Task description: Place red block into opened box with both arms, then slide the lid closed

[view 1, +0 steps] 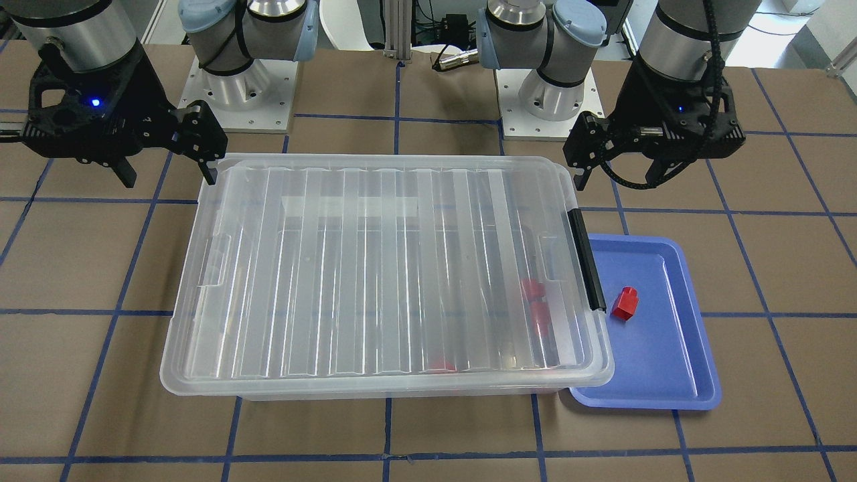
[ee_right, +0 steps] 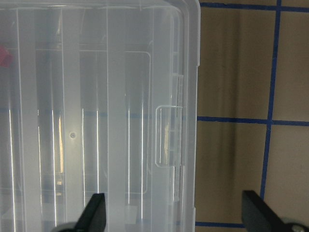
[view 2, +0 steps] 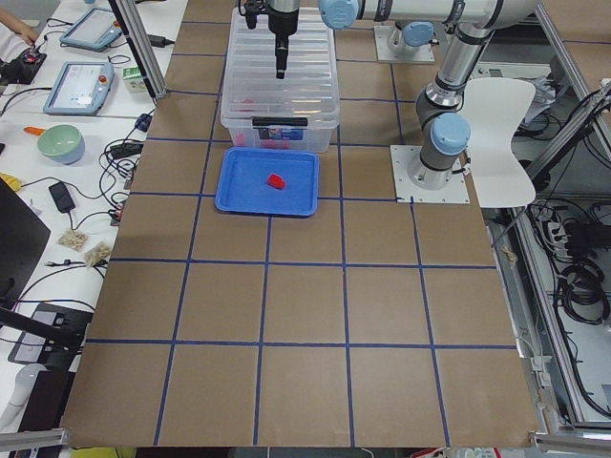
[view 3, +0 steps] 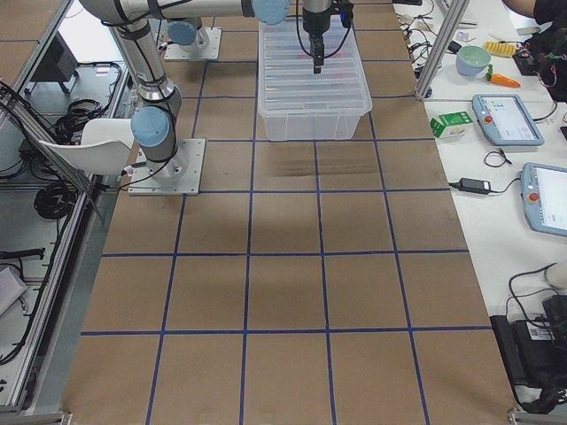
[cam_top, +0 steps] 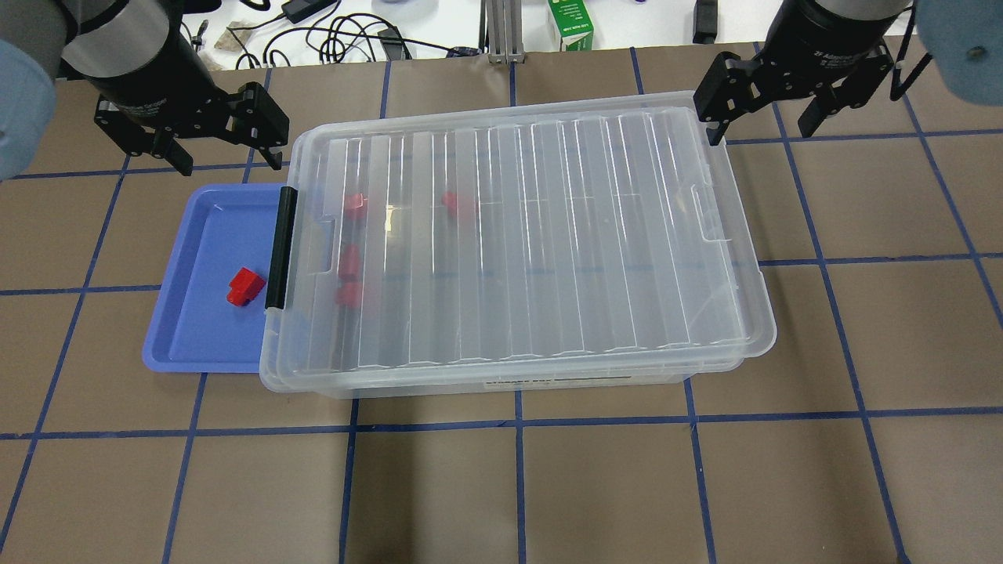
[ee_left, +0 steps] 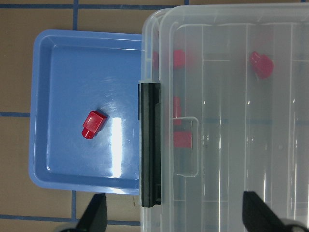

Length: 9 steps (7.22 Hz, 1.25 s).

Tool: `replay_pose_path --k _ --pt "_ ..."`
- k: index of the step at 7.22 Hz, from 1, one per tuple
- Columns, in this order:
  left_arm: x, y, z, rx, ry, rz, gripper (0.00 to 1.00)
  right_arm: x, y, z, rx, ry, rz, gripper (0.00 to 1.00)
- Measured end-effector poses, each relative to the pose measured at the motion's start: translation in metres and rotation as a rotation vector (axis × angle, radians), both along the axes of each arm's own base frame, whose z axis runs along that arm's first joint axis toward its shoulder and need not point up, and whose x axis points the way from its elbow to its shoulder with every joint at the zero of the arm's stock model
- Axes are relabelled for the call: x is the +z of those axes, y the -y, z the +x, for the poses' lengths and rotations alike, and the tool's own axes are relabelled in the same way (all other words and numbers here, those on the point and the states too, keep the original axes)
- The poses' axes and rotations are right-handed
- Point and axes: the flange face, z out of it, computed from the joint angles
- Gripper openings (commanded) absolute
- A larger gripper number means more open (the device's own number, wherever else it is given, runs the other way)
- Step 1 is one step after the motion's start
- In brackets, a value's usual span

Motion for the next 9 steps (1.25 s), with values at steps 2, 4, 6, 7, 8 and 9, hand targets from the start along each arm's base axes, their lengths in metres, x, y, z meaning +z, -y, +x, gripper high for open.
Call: replay_pose_path --k 2,4,6,7,8,9 --pt "0.000 0.000 0.000 0.000 -0.002 -0.003 1.00 -0.020 0.012 -0.010 0.044 -0.011 0.031 0.98" --pt "0.000 0.000 0.000 0.000 -0.002 -0.003 1.00 -0.061 0.036 -0.025 0.048 -0.005 0.041 0.99" --pt "0.000 0.000 0.000 0.000 -0.002 -0.003 1.00 -0.097 0.055 -0.036 0.044 -0.012 0.018 0.98" --pt "0.001 0.000 0.000 0.000 -0.001 -0.004 1.00 -0.107 0.057 -0.041 0.050 -0.015 0.020 0.98" --pt "0.001 0.000 0.000 0.000 -0.001 -0.004 1.00 -0.114 0.058 -0.046 0.065 -0.015 0.027 0.98" --pt "0.001 0.000 0.000 0.000 -0.001 -0.005 1.00 -0.124 0.057 -0.048 0.073 -0.014 0.028 0.98"
